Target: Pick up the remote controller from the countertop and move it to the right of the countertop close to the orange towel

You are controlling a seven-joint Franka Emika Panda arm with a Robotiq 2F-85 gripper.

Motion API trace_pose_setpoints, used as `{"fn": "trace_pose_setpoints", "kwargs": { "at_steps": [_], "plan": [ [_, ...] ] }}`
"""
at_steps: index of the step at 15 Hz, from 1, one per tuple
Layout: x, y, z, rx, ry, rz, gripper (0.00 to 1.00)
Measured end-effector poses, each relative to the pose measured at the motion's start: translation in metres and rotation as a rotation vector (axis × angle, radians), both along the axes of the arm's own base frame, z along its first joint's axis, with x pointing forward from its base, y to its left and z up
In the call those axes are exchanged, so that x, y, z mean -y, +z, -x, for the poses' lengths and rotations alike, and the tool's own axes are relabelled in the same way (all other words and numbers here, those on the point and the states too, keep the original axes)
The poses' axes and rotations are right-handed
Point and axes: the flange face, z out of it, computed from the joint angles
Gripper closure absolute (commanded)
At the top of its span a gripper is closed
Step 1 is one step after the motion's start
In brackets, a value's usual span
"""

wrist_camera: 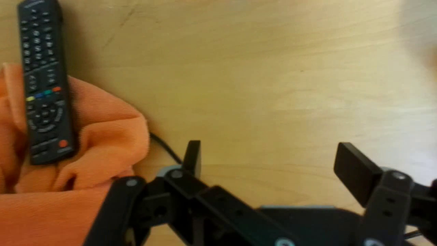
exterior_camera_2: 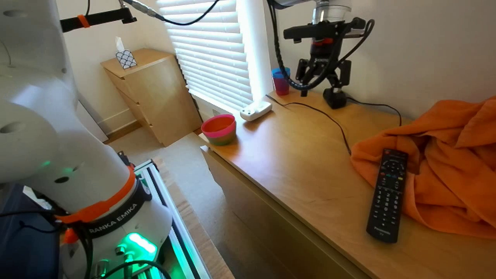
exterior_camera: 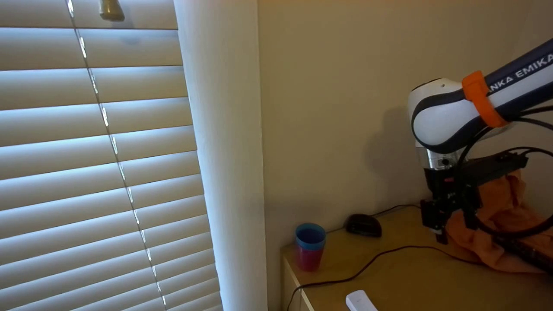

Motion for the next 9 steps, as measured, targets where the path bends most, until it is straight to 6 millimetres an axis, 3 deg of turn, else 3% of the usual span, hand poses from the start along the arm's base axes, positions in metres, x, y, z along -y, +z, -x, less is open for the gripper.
{"fn": "trace_pose_setpoints", "kwargs": {
  "at_steps": [2, 5, 7, 9],
  "plan": [
    [-0.015, 0.004, 0.018, 0.011, 0.083, -0.068, 0.0],
    [-0.013, 0.008, 0.038, -0.008, 0.177, -0.122, 0.0],
    [-0.01, 0.01, 0.041, -0.006, 0.183, -0.127, 0.0],
    [-0.009, 0.012, 0.03, 0.065, 0.198, -0.106, 0.0]
  ]
}}
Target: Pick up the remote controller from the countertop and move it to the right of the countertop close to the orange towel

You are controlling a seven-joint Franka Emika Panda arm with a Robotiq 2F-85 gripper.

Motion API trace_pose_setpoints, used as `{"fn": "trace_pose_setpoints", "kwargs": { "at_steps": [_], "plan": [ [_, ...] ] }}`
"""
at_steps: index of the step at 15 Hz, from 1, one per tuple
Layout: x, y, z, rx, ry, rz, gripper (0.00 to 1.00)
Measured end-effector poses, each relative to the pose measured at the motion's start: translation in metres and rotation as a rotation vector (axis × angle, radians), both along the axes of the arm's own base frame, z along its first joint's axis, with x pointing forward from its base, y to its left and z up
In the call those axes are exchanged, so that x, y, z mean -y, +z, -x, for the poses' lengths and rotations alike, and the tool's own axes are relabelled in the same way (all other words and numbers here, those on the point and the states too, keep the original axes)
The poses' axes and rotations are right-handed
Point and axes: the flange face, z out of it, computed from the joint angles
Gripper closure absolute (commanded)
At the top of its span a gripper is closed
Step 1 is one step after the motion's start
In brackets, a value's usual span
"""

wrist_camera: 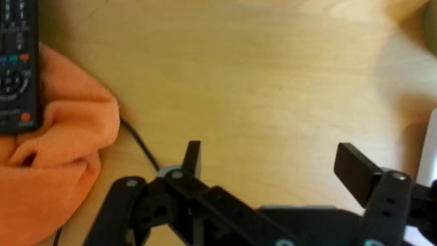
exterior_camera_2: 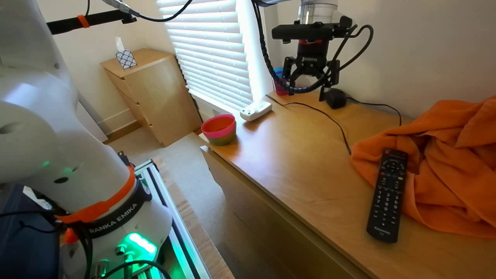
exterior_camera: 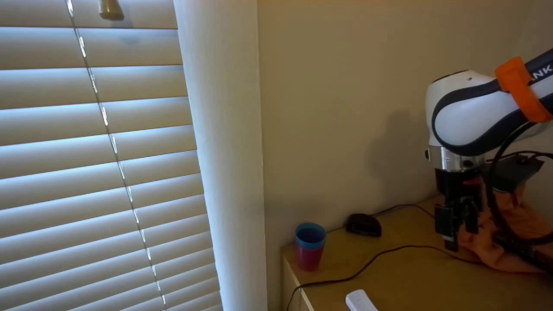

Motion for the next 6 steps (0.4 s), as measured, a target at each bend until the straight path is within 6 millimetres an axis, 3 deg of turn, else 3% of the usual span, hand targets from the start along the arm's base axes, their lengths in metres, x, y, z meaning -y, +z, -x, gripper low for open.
{"fn": "trace_pose_setpoints", "kwargs": {
  "at_steps": [6],
  "plan": [
    [0.021, -0.01, -0.044, 0.269, 0.225, 0.078, 0.0]
  ]
}}
